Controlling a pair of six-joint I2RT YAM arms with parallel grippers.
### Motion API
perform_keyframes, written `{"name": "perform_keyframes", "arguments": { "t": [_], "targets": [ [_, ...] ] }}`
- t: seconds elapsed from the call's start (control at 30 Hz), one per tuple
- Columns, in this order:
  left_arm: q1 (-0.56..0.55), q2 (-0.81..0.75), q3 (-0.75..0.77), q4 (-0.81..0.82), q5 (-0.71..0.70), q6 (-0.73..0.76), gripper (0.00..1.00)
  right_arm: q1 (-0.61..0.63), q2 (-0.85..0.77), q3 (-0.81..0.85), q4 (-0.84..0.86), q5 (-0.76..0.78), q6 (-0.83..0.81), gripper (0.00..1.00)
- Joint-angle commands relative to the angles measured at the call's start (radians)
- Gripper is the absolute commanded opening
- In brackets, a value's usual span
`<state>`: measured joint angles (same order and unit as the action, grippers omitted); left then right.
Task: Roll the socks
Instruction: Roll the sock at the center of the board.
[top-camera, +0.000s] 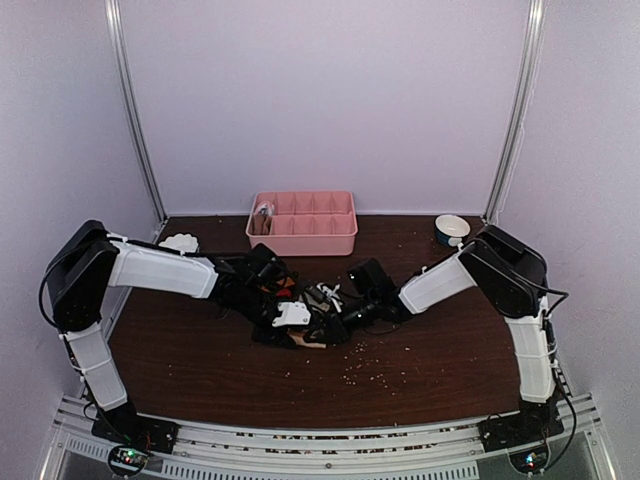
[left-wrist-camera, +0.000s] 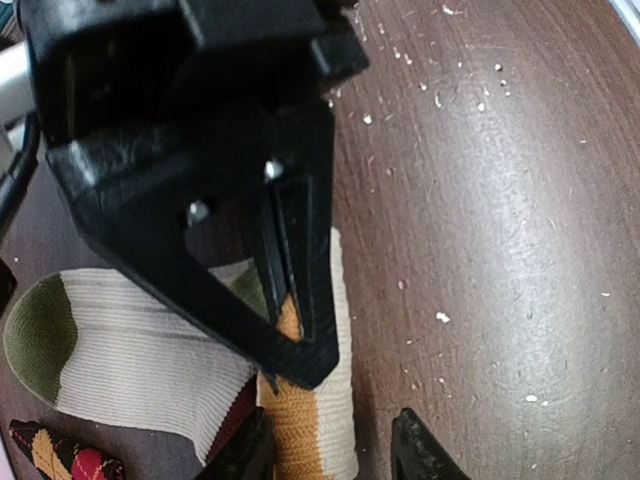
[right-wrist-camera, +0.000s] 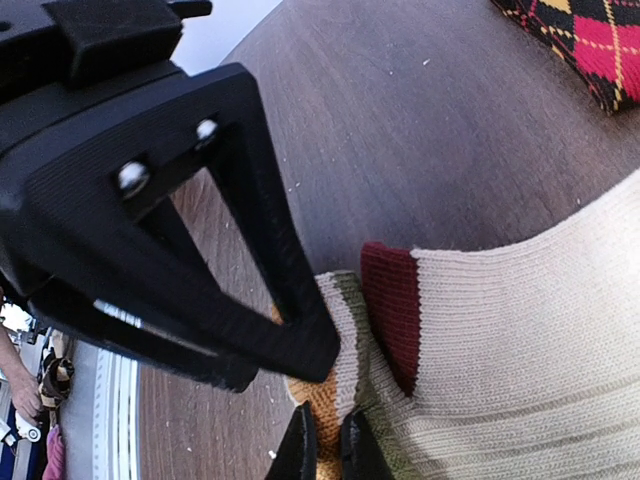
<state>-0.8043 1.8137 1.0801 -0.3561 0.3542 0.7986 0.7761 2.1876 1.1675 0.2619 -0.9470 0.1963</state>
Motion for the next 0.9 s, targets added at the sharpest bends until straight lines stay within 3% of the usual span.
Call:
{"name": "perform_keyframes", "arguments": {
  "t": [0.0, 0.1, 0.27, 0.33, 0.43, 0.53, 0.6, 0.73, 0.87],
  "targets": [
    [0.001, 0.032, -0.007, 0.018, -0.027, 0.003, 0.4, -0.016, 0.109, -0.14, -0.336, 0.141, 0.039, 0.0],
    [-0.005, 0.038, -0.009, 0.015, -0.017, -0.004, 0.37, -0.016, 0.099, -0.154, -0.329, 0.137, 0.05, 0.0],
    [-0.013, 0.059, 0.015, -0.001, 0.005, -0.024, 0.17, -0.016, 0.07, -0.179, -0.309, 0.129, 0.076, 0.0],
    [-0.017, 0.067, 0.035, -0.023, 0.04, -0.045, 0.14, -0.016, 0.059, -0.191, -0.292, 0.129, 0.092, 0.0],
    [-0.049, 0.07, 0.048, -0.038, 0.045, -0.05, 0.19, -0.015, 0.061, -0.195, -0.282, 0.126, 0.125, 0.0],
    [-0.058, 0.07, 0.055, -0.048, 0.06, -0.073, 0.37, -0.011, 0.044, -0.224, -0.24, 0.125, 0.157, 0.0],
    [-0.059, 0.07, 0.062, -0.06, 0.074, -0.082, 0.42, -0.006, 0.029, -0.249, -0.218, 0.128, 0.173, 0.0],
    [-0.062, 0.068, 0.074, -0.068, 0.097, -0.102, 0.41, 0.006, 0.014, -0.279, -0.189, 0.13, 0.197, 0.0],
    [-0.065, 0.094, 0.096, -0.078, 0.104, -0.109, 0.3, 0.021, 0.01, -0.288, -0.15, 0.131, 0.231, 0.0]
  ]
}}
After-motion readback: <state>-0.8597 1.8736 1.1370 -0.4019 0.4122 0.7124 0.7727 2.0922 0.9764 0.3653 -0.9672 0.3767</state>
